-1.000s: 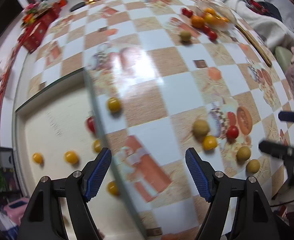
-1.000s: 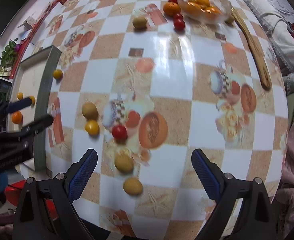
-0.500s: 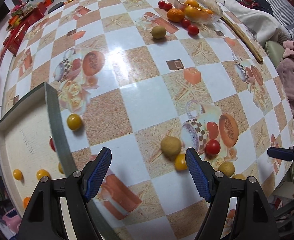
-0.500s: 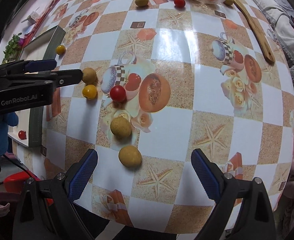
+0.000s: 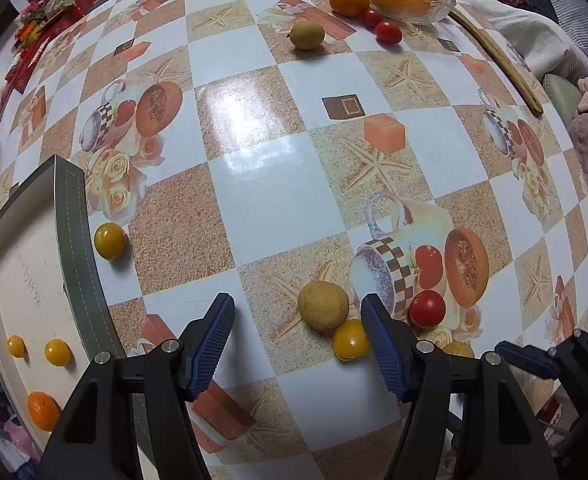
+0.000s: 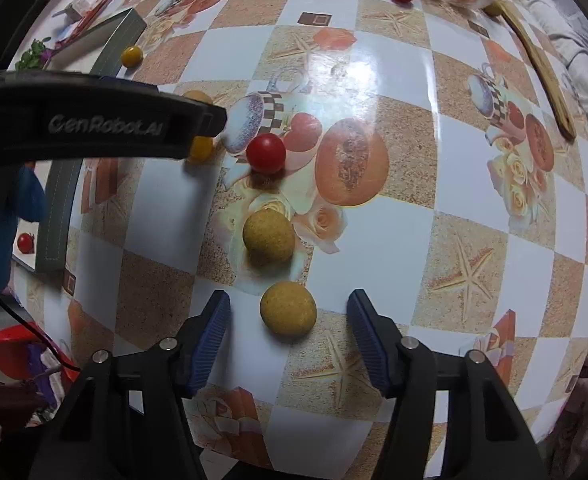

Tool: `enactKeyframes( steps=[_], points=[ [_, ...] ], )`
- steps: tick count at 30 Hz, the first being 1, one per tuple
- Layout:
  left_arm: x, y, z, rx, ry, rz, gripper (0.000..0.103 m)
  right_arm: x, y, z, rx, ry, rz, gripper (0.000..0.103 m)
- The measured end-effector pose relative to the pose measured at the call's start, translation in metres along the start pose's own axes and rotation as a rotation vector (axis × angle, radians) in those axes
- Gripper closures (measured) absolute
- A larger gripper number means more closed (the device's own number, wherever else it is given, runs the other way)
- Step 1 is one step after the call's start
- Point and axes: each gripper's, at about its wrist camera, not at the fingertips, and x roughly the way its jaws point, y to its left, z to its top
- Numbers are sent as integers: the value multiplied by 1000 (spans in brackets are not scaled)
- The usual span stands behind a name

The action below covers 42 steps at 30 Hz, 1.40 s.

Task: Organize fruits
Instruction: 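Move both tools back over the table toward the brown fruits, then grasp a brown fruit with the left gripper while the right grasps another, then carry both brown fruits over the white tray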

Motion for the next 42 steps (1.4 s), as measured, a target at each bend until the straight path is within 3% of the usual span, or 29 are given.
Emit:
enactKeyframes(
  steps=[7, 10, 14, 27, 42],
  points=[
    [3, -15, 6, -2, -7, -28, 67, -2, 8, 0, -13, 1, -14, 73],
    [3, -19, 7, 0, -14, -43, 77, -2, 13, -5, -9, 2, 4, 73],
    [-5, -18, 7, -21, -22, -49, 77, -6, -9, -1, 37, 7, 59, 73],
    [-39, 24, -14, -117, -84, -35, 77, -31, -33, 19, 104, -29, 89, 73],
    [-75, 93, -49, -241, -129, -14, 77, -45, -5, 54, 36, -53, 85, 73]
  ],
)
